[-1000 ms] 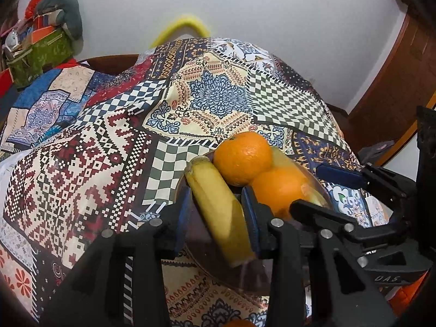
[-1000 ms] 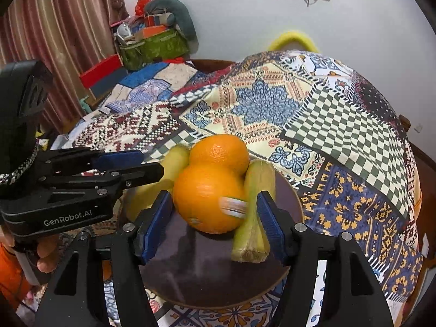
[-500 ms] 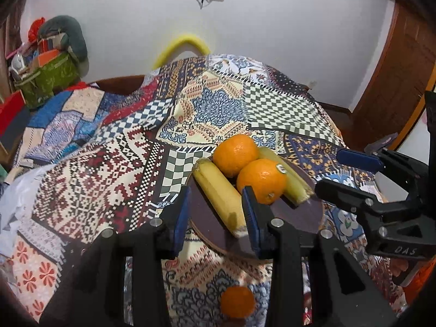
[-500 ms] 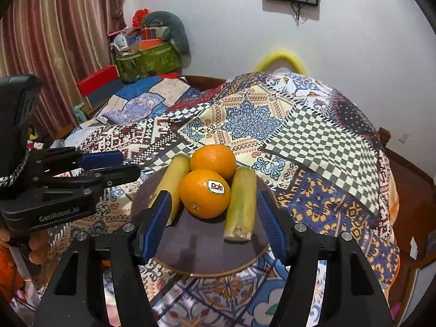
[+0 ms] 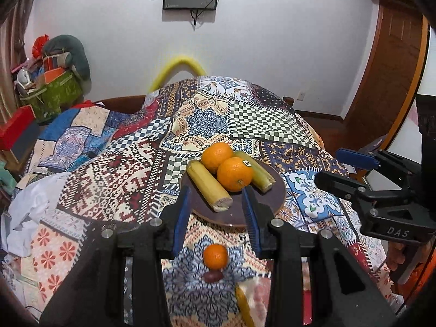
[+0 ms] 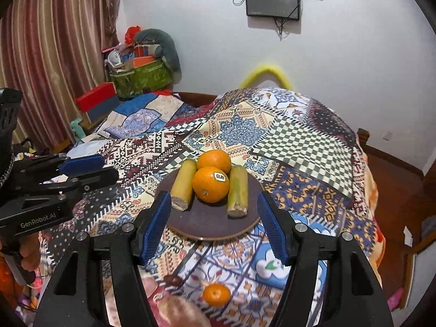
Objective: Organize fruits
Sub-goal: 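Grasp a pomelo segment with the left tool while the right tool grasps another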
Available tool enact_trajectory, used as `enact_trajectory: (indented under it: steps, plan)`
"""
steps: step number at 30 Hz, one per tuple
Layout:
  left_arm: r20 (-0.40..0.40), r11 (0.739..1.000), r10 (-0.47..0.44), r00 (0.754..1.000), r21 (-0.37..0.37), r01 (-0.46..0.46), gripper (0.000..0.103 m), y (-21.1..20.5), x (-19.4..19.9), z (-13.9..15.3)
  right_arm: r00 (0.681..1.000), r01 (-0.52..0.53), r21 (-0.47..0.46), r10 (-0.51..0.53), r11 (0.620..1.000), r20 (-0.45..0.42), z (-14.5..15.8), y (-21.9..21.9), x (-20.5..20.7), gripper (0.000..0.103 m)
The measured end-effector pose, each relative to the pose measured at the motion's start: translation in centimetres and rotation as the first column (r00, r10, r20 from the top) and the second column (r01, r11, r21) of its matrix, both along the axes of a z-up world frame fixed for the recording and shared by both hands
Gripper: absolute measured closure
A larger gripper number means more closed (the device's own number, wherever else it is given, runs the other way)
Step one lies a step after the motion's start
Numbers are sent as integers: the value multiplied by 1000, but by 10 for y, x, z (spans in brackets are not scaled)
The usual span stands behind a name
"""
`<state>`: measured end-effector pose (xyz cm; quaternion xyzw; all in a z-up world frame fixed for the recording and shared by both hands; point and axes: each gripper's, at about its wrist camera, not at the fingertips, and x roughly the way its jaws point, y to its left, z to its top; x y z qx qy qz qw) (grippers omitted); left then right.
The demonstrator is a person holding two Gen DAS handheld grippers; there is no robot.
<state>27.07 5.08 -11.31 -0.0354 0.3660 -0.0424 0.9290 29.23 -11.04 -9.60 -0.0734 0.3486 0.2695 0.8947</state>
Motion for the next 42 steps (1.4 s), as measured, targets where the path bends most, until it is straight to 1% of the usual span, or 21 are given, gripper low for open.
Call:
enact_trajectory:
  steps: [1,2,6,8,10,12,15,17,23,26,32,36,42]
  plan:
    - [5,1000,1,1000,4,-1,66,-1,-6,3,1000,7,3,-7,1000,3,2,-2,-5,34]
    - [9,1000,2,1000,6,-2,66,-2,-12,5,1000,13,6,-13,1000,10,5,-4,-11,33]
    - [16,1000,5,1000,7,-5,65,-4,-30,10,999,23,3,-23,1000,22,8,-10,-28,32]
    - [12,1000,5,1000,7,-5,64,-5,-38,9,999,35,-3,-35,999,27,7,-13,-35,28]
    - [2,1000,3,1000,7,-3,64,-7,-44,7,999,43,-1,-43,999,21,5,-16,-41,26]
    - [-9,1000,1,1000,9,-1,63,-8,-50,4,999,50,-8,-50,999,12,0,-18,-46,26]
    - [-28,1000,-2,1000,12,2,59,-13,-59,-3,998,65,-36,-65,997,-2,-11,-19,-54,26]
    - [-45,1000,-6,999,16,6,54,-17,-64,-9,998,66,-52,-67,996,-16,-20,-21,-60,26]
    - [-108,1000,-26,994,10,28,50,-30,-73,-34,996,63,-81,-67,995,-57,-42,-24,-73,26]
    - [-157,999,-44,987,-20,41,49,-34,-73,-51,993,61,-95,-69,994,-92,-57,-26,-77,26]
    - [-252,998,-69,965,-21,65,49,-47,-71,-83,984,60,-114,-78,992,-160,-87,-32,-84,26]
    - [-278,995,-95,956,-42,87,49,-54,-73,-94,976,54,-115,-77,992,-203,-101,-35,-84,26]
    - [-316,995,-98,943,-43,89,47,-58,-70,-110,974,34,-123,-61,992,-218,-110,-30,-84,26]
